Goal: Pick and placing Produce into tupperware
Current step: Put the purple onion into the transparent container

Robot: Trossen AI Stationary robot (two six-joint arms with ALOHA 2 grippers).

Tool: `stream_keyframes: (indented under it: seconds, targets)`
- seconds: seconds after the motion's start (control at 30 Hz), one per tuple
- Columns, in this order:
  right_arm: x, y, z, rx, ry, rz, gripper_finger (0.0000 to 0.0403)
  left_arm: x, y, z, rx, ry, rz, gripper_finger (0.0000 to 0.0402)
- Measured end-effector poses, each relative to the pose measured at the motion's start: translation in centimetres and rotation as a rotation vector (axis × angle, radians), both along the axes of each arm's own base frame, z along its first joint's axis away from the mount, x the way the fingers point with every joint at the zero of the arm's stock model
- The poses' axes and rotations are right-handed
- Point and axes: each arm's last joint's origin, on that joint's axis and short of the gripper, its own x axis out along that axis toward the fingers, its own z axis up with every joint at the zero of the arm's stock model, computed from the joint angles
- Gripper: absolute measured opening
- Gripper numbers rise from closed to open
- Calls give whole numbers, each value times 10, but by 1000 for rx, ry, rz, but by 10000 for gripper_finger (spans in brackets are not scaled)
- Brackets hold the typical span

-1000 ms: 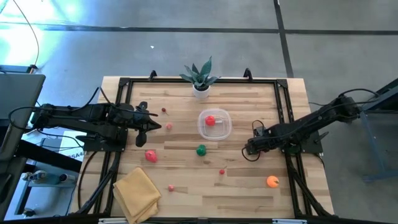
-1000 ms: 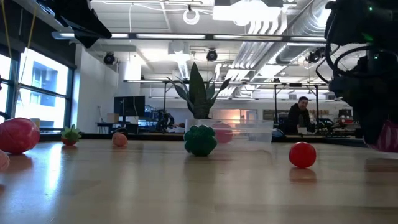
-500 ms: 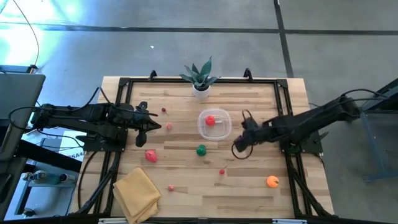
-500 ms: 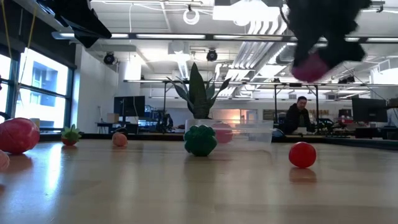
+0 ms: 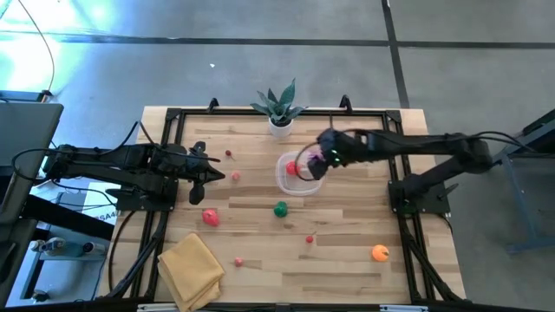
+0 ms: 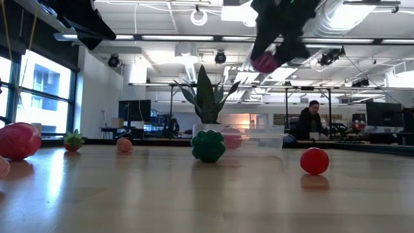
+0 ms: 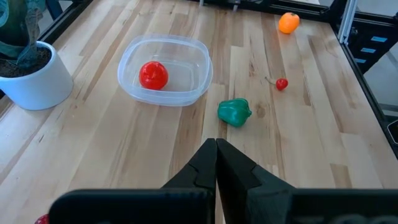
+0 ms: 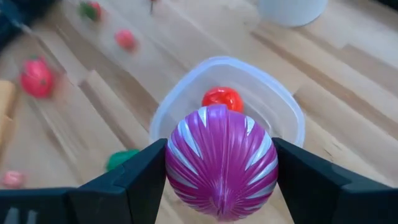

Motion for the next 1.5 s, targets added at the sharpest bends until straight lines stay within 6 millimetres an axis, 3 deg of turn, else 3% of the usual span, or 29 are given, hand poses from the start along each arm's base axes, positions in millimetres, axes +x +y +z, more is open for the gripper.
stream_keyframes:
  seconds: [0.33,0.6,1.1,1.5]
  targets:
    - [37,-42,-74,15,233,86,255,0,0,0,0,0,0,1]
    - [50,-46,-116,48,348,157,255,0,0,0,0,0,0,1]
    - [55,-43,-125,30,359,204,257,0,0,0,0,0,0,1]
    - [55,-43,-125,16,364,193,292,0,0,0,0,0,0,1]
